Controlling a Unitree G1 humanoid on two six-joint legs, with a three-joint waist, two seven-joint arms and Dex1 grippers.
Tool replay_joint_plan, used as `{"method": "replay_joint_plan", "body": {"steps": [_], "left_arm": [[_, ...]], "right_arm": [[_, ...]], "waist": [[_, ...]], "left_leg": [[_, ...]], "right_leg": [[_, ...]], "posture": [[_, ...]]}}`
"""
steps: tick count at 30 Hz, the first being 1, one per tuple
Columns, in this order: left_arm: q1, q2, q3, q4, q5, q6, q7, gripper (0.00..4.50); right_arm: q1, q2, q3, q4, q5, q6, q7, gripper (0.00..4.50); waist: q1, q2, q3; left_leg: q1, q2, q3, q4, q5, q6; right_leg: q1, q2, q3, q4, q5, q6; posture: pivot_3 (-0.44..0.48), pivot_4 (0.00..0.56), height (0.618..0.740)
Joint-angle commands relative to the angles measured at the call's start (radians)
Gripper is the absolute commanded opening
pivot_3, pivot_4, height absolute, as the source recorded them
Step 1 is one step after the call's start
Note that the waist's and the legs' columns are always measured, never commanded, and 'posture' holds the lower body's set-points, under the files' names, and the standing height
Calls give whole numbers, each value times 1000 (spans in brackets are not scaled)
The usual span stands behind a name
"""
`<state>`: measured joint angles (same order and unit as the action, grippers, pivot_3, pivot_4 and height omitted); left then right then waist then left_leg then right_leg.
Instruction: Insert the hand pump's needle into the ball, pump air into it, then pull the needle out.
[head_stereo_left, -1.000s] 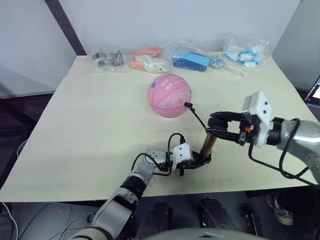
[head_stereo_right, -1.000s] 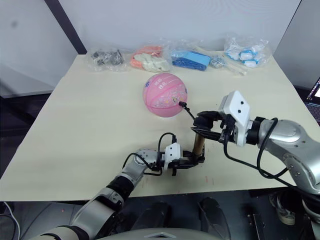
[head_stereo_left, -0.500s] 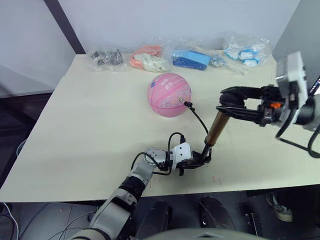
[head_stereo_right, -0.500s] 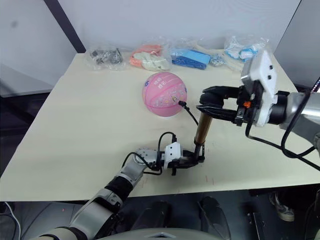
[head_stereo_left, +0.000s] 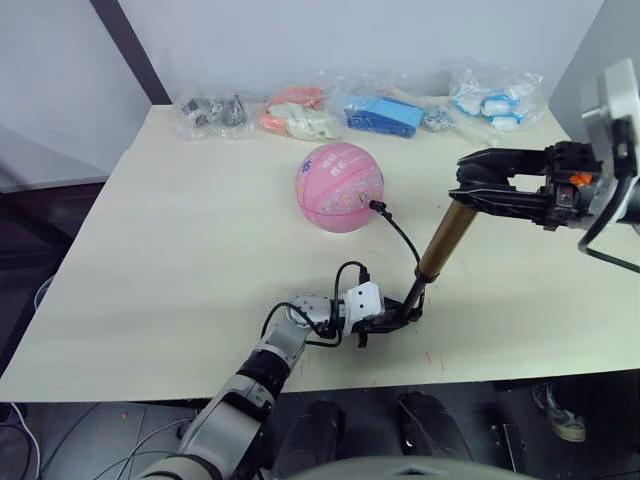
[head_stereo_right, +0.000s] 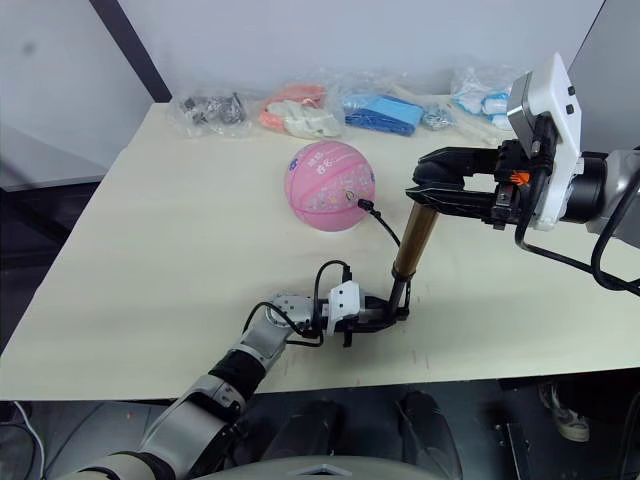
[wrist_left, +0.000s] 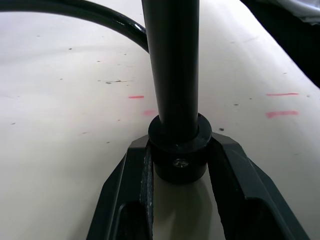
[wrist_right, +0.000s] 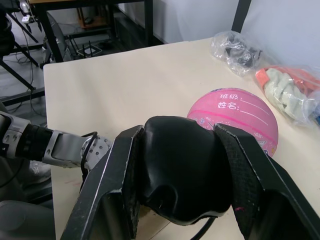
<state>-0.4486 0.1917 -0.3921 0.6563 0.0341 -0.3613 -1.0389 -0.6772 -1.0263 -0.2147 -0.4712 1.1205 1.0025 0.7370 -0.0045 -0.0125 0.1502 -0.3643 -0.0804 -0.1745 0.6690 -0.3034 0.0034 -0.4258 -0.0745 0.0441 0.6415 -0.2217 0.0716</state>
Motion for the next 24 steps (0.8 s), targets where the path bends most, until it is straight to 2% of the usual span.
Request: {"method": "replay_joint_plan", "body": {"steps": [1, 7, 17, 24], "left_arm": [[36, 27, -22, 84, 46, 16, -1, 1116], [35, 28, -23, 93, 47, 6, 1, 1116], [27, 27, -26, 112, 47, -2, 3, 1116], [30, 27, -28, 115, 48, -10, 2, 1116]], "right_arm": [[-43, -8, -97, -11, 29, -40, -12, 1811], [87, 39, -40, -108, -36, -78, -23, 1811], [253, 97, 74, -202, -189, -187, -32, 1811], [330, 157, 187, -220, -303, -248, -38, 1811]], "waist": [[2, 0, 0], [11, -1, -1], [9, -3, -3], [8, -3, -4]], "left_leg": [[0, 0, 0, 0, 0, -1], [-3, 0, 1, 0, 0, -1], [11, 3, 2, 0, -2, 3], [13, 4, 2, -1, -2, 3]], "right_leg": [[0, 0, 0, 0, 0, 0], [-4, 0, 2, 0, 0, 0], [9, 3, 1, 0, 0, 0], [12, 3, 1, -1, 0, 0]], "posture": [[0, 150, 740], [0, 150, 740], [0, 150, 740], [0, 150, 740]]}}
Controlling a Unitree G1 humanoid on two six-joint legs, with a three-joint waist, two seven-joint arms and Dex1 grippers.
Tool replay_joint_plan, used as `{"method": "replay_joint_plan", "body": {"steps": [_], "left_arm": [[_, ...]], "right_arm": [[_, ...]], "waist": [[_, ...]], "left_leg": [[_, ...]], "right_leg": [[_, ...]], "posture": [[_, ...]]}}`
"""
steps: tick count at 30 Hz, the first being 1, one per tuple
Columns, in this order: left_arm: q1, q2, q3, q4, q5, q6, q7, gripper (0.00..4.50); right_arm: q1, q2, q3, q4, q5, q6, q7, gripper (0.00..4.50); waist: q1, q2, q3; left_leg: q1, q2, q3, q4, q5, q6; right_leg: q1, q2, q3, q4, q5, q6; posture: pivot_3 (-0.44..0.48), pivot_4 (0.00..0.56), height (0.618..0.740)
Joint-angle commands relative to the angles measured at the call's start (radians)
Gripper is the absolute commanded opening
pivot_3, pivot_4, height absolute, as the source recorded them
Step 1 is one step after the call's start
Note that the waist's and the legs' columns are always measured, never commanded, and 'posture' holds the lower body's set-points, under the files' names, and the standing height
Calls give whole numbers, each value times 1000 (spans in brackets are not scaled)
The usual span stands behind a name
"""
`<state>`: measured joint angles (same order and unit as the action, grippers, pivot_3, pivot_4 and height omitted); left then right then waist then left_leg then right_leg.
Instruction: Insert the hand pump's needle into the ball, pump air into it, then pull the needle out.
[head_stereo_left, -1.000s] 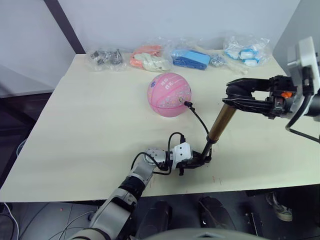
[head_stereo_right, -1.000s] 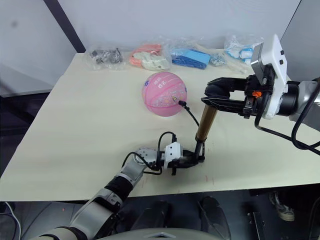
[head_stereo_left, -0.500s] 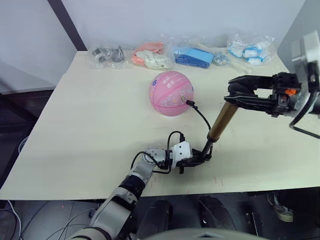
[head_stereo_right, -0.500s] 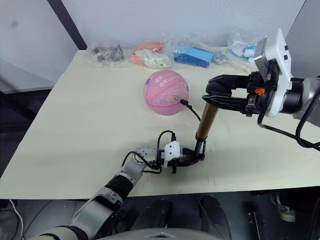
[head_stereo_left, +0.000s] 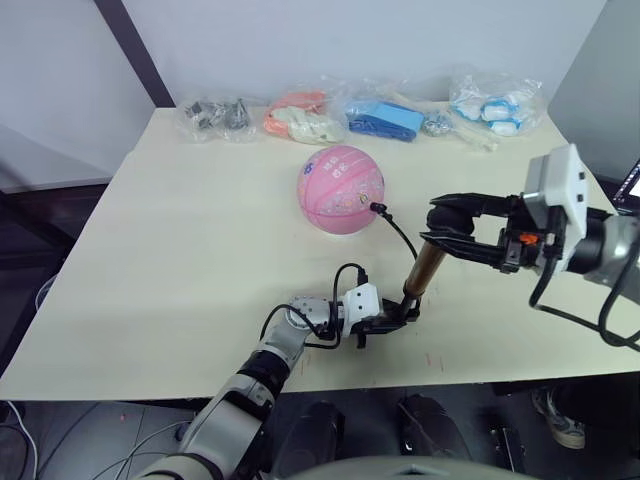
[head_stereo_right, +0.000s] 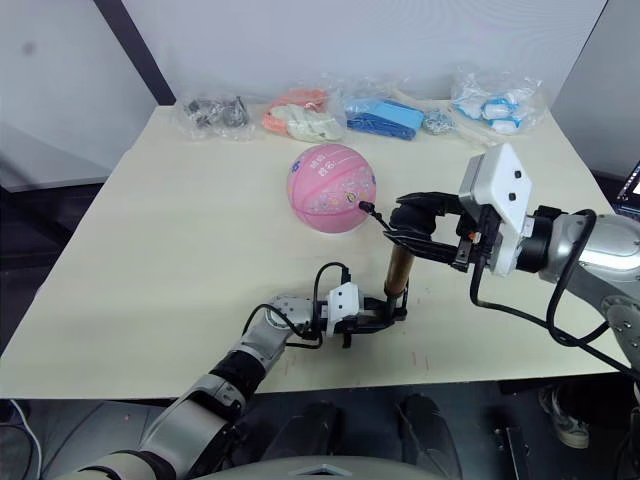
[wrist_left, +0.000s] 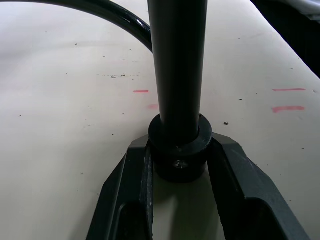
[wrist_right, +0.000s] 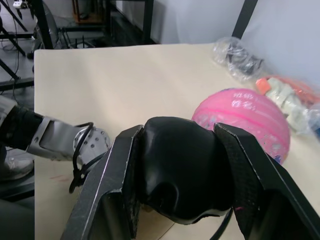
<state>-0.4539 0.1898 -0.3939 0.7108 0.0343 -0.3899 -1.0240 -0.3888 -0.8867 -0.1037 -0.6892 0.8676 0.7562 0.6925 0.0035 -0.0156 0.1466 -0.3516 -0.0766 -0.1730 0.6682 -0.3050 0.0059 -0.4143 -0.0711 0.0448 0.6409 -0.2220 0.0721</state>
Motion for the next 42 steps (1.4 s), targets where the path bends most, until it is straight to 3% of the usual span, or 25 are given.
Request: {"method": "replay_joint_plan", "body": {"steps": [1, 9, 21, 31, 42], "left_arm": [[35, 28, -26, 62, 47, 18, -13, 1116], [26, 25, -24, 80, 48, 10, -11, 1116], [19, 23, -19, 90, 45, 9, -13, 1116], [22, 23, -19, 83, 43, 11, -12, 1116], [22, 19, -22, 81, 43, 11, -20, 1116]], "right_arm": [[50, 26, 90, 0, -66, -10, 5, 1811], [145, 102, 227, 66, -272, -127, 18, 1811], [228, 195, 291, 140, -415, -225, 23, 1811], [170, 163, 188, 86, -347, -173, 65, 1811], [-46, 64, -32, 31, -91, 13, 79, 1811]], "waist": [[0, -1, 0], [-2, -1, -1], [-5, -2, -4], [-5, -2, -4], [-4, 0, 0]], "left_leg": [[0, 0, 0, 0, 0, 0], [3, 0, 0, -1, 0, 0], [5, 0, 0, -1, 0, 0], [5, 0, 0, -1, 0, 0], [3, -1, 0, -1, 0, 0]], "right_leg": [[0, 0, 0, 0, 0, 0], [3, 0, 0, 0, 0, 0], [4, 1, 0, 0, 0, 0], [4, 0, 0, -1, 0, 0], [4, -1, 0, -2, 0, 0]], "posture": [[0, 150, 740], [0, 150, 740], [0, 150, 740], [0, 150, 740], [0, 150, 740]]}}
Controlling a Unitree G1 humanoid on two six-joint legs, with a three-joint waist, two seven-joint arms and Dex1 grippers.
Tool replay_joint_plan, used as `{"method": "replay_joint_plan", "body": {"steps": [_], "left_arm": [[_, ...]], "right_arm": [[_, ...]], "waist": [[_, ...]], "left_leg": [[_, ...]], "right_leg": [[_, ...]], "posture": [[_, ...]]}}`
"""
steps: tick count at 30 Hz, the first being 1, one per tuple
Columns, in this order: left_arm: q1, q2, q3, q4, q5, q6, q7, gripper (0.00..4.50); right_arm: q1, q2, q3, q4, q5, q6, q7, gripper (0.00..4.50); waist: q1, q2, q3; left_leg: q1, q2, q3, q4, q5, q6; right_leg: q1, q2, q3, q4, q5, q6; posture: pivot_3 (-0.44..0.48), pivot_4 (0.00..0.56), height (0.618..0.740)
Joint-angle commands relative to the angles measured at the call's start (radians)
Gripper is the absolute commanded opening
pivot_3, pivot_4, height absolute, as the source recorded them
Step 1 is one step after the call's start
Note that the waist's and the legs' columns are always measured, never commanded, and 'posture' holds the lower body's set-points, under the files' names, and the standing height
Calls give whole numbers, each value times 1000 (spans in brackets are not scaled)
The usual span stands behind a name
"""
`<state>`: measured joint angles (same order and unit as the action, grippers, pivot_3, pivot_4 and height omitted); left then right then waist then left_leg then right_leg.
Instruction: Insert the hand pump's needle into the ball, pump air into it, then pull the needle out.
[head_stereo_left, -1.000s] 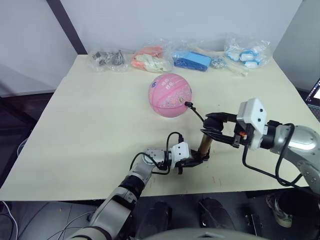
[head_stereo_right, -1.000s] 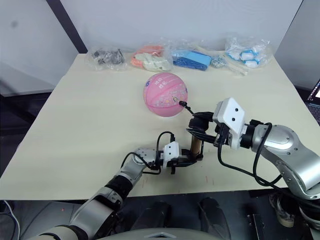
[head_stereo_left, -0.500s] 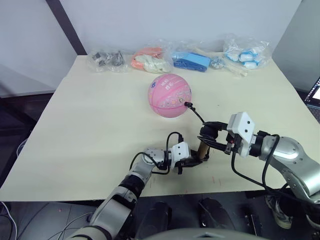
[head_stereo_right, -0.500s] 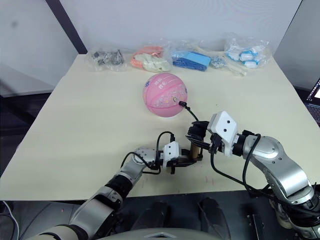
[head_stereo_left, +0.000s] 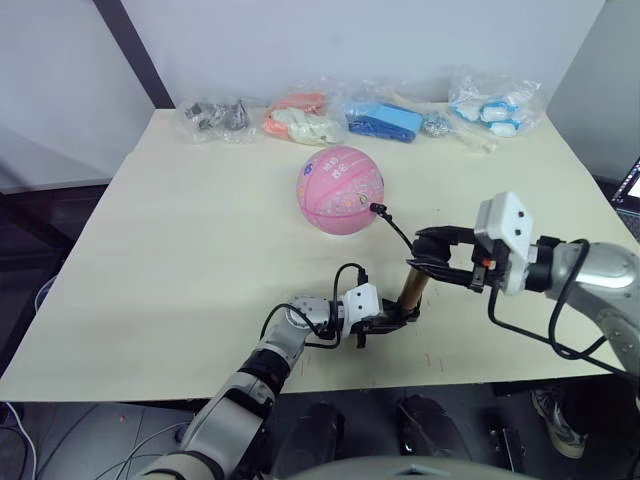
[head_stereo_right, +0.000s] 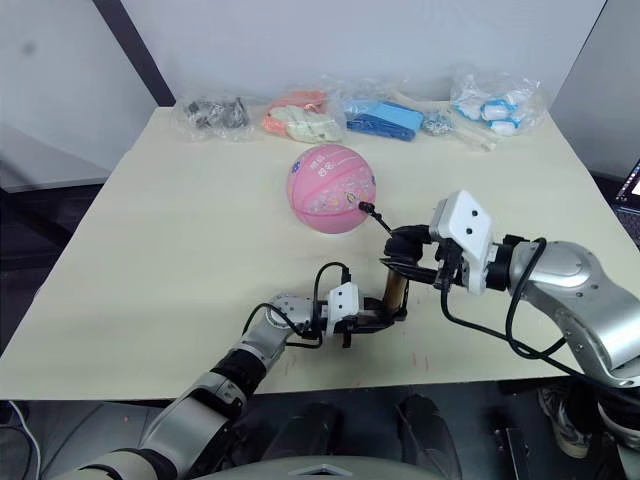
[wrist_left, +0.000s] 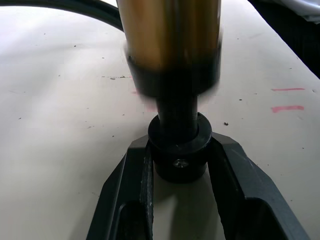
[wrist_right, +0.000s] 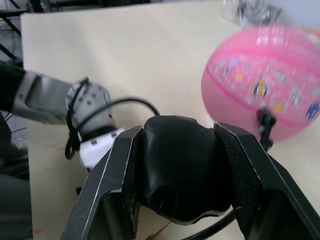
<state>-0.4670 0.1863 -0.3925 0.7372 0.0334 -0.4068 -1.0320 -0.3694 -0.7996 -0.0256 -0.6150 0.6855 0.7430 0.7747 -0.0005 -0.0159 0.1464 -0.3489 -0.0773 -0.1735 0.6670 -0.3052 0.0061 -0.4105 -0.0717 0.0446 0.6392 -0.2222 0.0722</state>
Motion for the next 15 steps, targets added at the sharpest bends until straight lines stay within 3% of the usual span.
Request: {"method": "replay_joint_plan", "body": {"steps": [1, 15], "left_arm": [[35, 23, -23, 54, 44, 28, -11, 1116], [37, 25, -24, 45, 42, 31, -16, 1116]], "right_arm": [[-83, -33, -125, -41, 114, 42, -3, 1811], [-251, -148, -206, 31, 258, 137, -10, 1811]], "waist": [[1, 0, 0], [3, 0, 1]], "left_leg": [[0, 0, 0, 0, 0, 0], [-1, 0, 0, 0, 0, 0]], "right_leg": [[0, 0, 0, 0, 0, 0], [-1, 0, 0, 0, 0, 0]], "posture": [[0, 150, 740], [0, 150, 740]]}}
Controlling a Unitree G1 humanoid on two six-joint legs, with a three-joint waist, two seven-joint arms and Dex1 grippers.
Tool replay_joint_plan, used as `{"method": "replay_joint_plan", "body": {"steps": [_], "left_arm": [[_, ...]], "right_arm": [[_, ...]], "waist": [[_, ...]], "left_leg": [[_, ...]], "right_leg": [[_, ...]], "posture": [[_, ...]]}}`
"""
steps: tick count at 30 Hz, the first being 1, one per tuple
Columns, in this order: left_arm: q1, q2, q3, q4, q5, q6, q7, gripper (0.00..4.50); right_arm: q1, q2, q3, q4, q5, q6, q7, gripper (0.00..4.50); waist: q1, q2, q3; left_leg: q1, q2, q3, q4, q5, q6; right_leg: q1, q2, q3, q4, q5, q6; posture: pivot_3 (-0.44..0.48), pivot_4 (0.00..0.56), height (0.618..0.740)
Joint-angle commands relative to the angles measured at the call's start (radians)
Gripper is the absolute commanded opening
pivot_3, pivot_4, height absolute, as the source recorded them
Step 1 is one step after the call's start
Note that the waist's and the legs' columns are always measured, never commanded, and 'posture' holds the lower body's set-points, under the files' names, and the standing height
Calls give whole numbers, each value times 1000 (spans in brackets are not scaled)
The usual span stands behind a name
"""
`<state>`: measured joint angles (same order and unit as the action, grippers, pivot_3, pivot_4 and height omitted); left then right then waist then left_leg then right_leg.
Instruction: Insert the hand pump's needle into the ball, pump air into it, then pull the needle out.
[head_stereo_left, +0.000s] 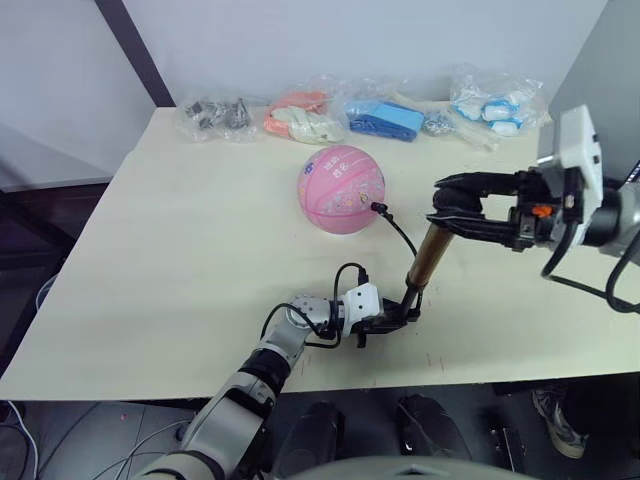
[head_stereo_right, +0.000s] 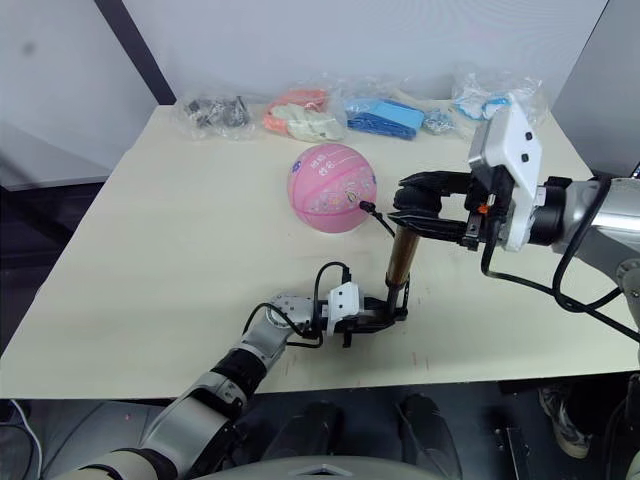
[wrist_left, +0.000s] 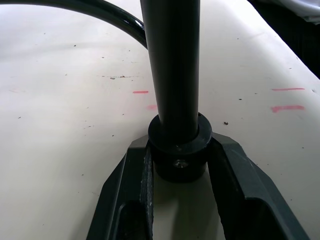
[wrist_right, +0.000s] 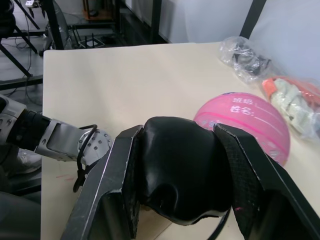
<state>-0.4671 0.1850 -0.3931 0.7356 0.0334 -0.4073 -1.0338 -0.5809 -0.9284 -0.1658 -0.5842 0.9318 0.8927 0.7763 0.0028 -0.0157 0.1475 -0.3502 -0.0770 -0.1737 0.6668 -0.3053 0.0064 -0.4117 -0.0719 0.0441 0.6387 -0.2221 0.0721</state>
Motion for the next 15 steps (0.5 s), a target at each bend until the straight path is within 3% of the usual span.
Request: {"method": "replay_joint_plan", "body": {"steps": [1, 7, 15], "left_arm": [[38, 26, -23, 44, 42, 33, -15, 1116], [44, 27, -25, -2, 37, 64, -19, 1116], [52, 29, -27, -55, 37, 110, -16, 1116]], "right_arm": [[-43, -20, -65, 1, 16, -12, -14, 1811], [-3, 7, -20, -22, 12, -24, -34, 1811], [141, 72, 90, -71, -131, -118, -61, 1811]], "waist": [[0, 0, 0], [0, 0, 0], [1, 0, 0]], "left_leg": [[0, 0, 0, 0, 0, 0], [-1, 0, 0, 0, 0, 0], [-1, 0, 0, 0, 0, 0]], "right_leg": [[0, 0, 0, 0, 0, 0], [-1, 0, 0, 0, 0, 0], [-2, 0, 0, 0, 0, 0]], "posture": [[0, 150, 740], [0, 150, 740], [0, 150, 740]]}}
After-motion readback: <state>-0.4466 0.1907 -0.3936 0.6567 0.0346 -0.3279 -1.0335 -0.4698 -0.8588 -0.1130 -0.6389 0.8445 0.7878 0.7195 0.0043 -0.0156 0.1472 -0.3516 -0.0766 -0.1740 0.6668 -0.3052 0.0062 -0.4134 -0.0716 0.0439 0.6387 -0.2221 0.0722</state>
